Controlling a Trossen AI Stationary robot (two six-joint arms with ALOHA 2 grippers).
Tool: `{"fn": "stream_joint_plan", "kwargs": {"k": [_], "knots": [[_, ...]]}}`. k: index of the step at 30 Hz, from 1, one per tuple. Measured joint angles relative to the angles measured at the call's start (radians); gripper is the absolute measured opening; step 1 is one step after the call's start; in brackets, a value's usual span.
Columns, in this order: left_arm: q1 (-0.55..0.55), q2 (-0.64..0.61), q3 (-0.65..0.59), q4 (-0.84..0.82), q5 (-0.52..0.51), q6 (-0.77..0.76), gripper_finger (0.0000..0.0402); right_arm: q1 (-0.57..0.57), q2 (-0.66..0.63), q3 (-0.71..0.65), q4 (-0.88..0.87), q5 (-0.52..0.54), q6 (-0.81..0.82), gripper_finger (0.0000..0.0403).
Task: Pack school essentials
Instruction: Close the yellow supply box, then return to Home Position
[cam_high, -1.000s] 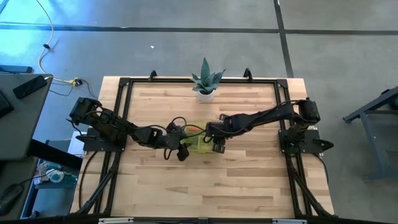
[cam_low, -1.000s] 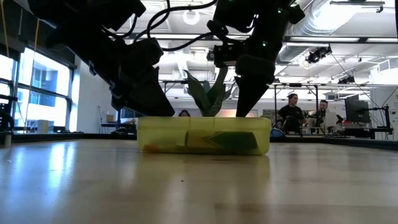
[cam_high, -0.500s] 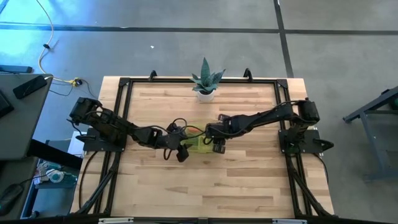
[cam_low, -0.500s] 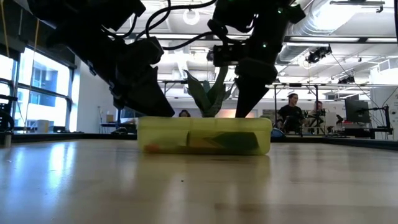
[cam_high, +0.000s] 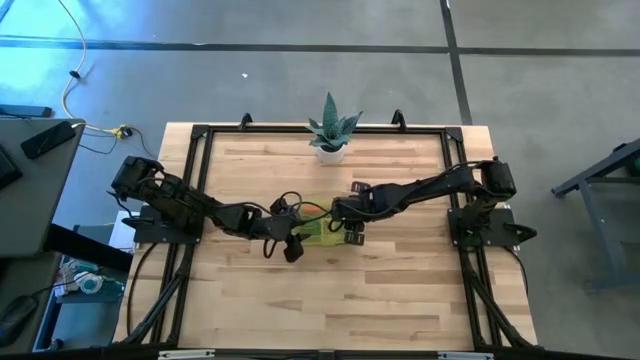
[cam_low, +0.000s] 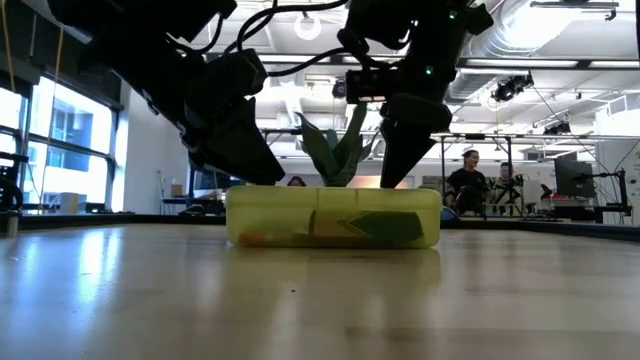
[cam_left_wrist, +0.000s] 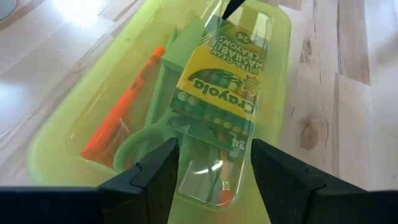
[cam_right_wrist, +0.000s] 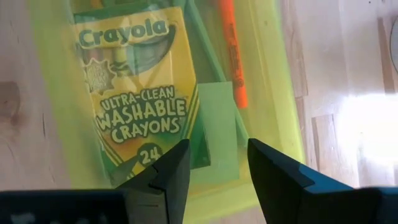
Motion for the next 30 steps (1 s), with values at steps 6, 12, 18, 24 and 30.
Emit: {"fn": "stream_joint_plan", "kwargs": {"k": [6,12,18,24,30], "knots": [[0.0,-0.036,0.001,-0.012,-0.005,0.012,0.0188,0.0,-0.022,-0.001,0.0,0.015,-0.018,0.0152],[0.0,-0.11,0.001,-0.077,-0.011,0.021,0.0188,0.001,-0.06,-0.001,0.0,0.053,-0.027,0.0152],[0.0,-0.203,0.001,-0.165,-0.03,0.021,0.0188,0.001,-0.108,-0.001,-0.001,0.063,-0.052,0.0152],[0.0,-0.299,0.001,-0.208,-0.046,0.059,0.0188,0.001,-0.175,-0.001,0.014,0.172,-0.103,0.0152],[0.005,-0.427,0.002,-0.239,-0.049,0.116,0.0188,0.001,-0.263,-0.001,0.014,0.231,-0.147,0.0152]]}}
